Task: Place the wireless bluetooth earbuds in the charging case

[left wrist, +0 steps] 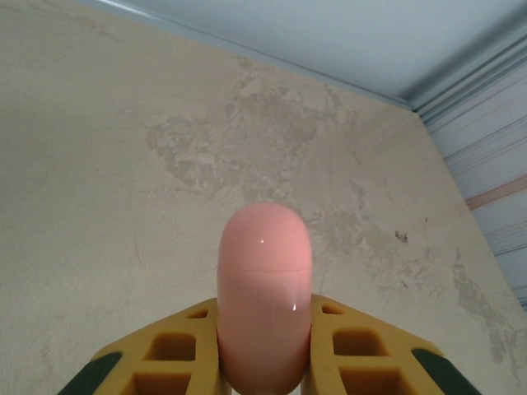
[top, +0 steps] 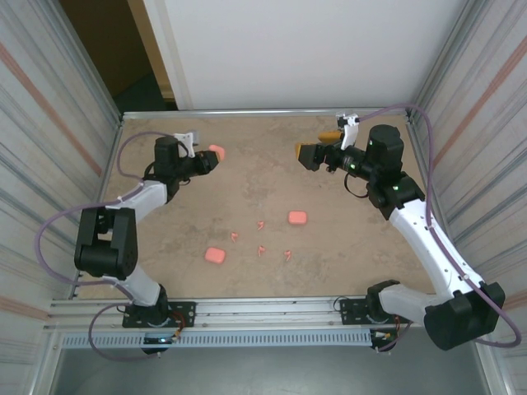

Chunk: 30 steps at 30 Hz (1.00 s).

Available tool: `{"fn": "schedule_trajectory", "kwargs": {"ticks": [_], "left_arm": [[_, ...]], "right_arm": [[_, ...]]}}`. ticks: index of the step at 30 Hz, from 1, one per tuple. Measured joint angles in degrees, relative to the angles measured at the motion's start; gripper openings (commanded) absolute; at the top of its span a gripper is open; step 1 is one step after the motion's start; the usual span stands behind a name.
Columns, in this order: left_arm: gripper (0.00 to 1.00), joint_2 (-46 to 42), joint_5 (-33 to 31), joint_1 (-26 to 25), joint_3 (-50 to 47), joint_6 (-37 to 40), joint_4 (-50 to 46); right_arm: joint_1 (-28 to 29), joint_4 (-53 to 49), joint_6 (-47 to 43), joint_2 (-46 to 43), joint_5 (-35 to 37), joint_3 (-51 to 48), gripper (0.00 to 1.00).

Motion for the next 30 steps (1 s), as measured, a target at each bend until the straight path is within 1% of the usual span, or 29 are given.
{"fn": "schedule_trajectory", "kwargs": {"ticks": [9,16,20,24,30], "left_arm": [[0.00,6.60,1.31,0.22,3.80,-0.11,-3.69],[0.00,9.66,1.46,0.33,4.87,-0.09,-5.60],[0.05,11.47,1.49,0.33,5.73,-0.07,-6.19],[0.06,13.38,1.49,0.35,6.64,-0.07,-7.54],[0.10,15.98,1.44,0.66,7.02,-0.07,-8.50]], "right_arm": [[0.00,-1.18,-0.44,-0.22,1.03,0.00,0.99],[0.00,-1.40,-0.79,-0.20,1.20,0.00,0.99],[0.00,-1.62,-1.29,-0.20,1.20,0.00,0.99],[0.00,-1.62,-1.29,-0.13,1.20,0.00,0.99],[0.00,-2.10,-1.31,-0.09,1.20,0.00,0.99]]}}
